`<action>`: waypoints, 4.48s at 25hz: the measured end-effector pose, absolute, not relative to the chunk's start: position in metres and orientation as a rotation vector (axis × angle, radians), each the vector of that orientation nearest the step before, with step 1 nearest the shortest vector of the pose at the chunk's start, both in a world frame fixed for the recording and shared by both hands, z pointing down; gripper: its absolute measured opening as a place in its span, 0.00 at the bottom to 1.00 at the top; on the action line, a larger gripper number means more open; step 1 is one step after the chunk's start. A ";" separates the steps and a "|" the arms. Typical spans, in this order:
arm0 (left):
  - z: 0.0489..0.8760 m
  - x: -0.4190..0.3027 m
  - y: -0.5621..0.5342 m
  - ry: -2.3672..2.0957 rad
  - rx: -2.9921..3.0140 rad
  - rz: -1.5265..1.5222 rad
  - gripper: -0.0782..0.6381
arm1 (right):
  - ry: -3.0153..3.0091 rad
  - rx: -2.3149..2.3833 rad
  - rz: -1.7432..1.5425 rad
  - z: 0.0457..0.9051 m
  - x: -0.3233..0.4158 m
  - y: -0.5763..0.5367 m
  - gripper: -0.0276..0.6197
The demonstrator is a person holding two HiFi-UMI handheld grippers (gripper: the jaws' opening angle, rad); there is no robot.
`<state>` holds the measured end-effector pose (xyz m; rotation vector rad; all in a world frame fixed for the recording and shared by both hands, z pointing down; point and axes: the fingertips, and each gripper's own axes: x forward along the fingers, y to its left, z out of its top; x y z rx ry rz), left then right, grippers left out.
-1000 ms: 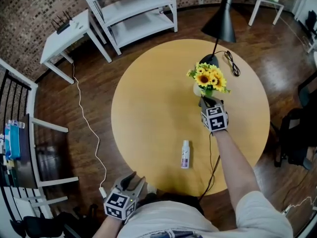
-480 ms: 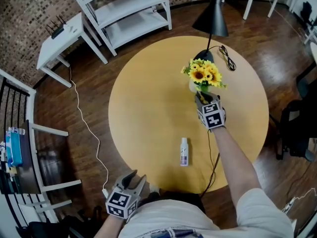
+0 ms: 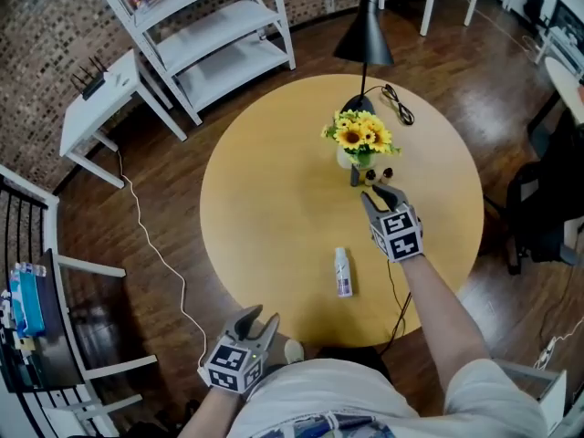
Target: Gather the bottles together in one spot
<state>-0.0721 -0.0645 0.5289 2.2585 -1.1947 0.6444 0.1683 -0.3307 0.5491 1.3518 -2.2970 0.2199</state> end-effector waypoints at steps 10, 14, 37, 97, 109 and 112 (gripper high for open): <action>0.501 -0.097 -0.064 -1.097 2.396 0.467 0.30 | -2.275 1.393 0.341 0.508 0.146 -0.107 0.39; 0.488 -0.106 -0.047 -1.045 2.447 0.425 0.30 | -2.236 1.517 0.387 0.490 0.135 -0.033 0.39; 0.498 -0.141 0.063 -0.903 2.418 0.403 0.32 | -2.172 1.443 0.458 0.500 0.049 0.117 0.39; 0.473 0.064 -0.043 -0.924 2.847 0.487 0.37 | -2.581 1.200 2.035 0.490 0.116 -0.107 0.32; 0.495 -0.026 0.007 -0.831 2.798 0.586 0.39 | -2.732 1.185 1.225 0.440 0.028 -0.053 0.25; 0.501 -0.062 0.018 -0.838 2.723 0.581 0.39 | -2.681 1.237 0.936 0.442 0.019 -0.051 0.25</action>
